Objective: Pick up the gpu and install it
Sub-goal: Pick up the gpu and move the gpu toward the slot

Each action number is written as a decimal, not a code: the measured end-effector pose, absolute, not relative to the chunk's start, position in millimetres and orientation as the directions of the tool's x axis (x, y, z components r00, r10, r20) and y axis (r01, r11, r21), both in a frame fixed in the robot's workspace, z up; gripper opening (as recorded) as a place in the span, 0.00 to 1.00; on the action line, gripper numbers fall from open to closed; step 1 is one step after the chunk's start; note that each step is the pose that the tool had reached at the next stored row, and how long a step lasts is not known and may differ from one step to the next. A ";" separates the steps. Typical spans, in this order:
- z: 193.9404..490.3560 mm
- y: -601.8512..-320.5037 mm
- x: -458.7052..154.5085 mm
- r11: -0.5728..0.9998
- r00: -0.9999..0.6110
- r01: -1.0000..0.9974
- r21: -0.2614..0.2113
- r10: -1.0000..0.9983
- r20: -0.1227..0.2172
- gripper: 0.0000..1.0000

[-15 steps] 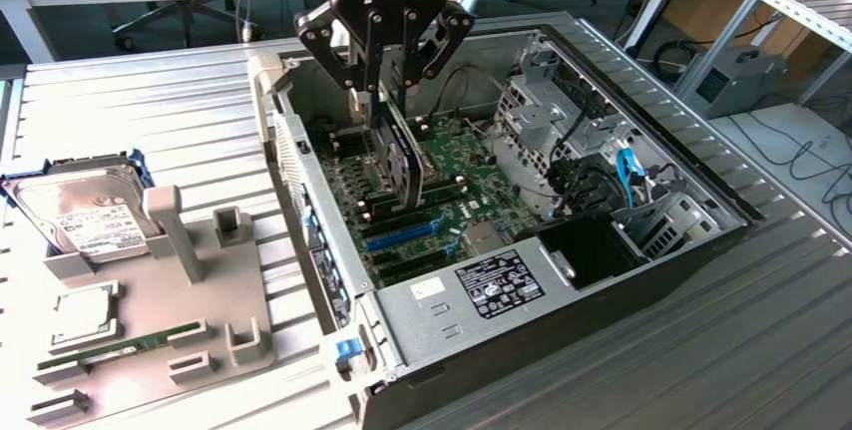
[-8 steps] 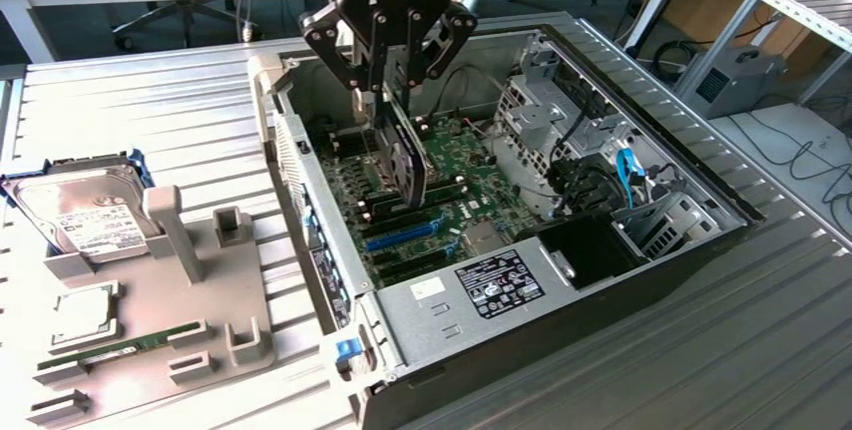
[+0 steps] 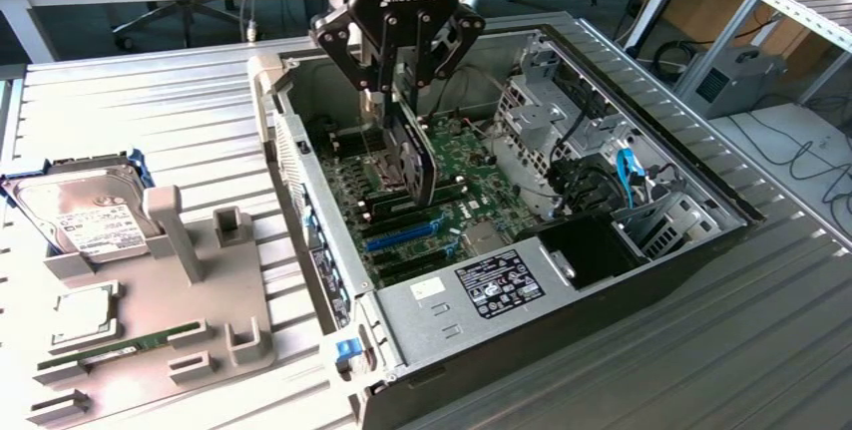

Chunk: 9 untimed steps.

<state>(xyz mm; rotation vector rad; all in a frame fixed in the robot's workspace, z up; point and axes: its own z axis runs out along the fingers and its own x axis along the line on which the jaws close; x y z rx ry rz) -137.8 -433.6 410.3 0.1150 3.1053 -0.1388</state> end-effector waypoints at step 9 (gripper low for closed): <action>408.4 -432.5 -131.6 0.993 -0.997 0.075 -0.090 0.072 -0.034 0.27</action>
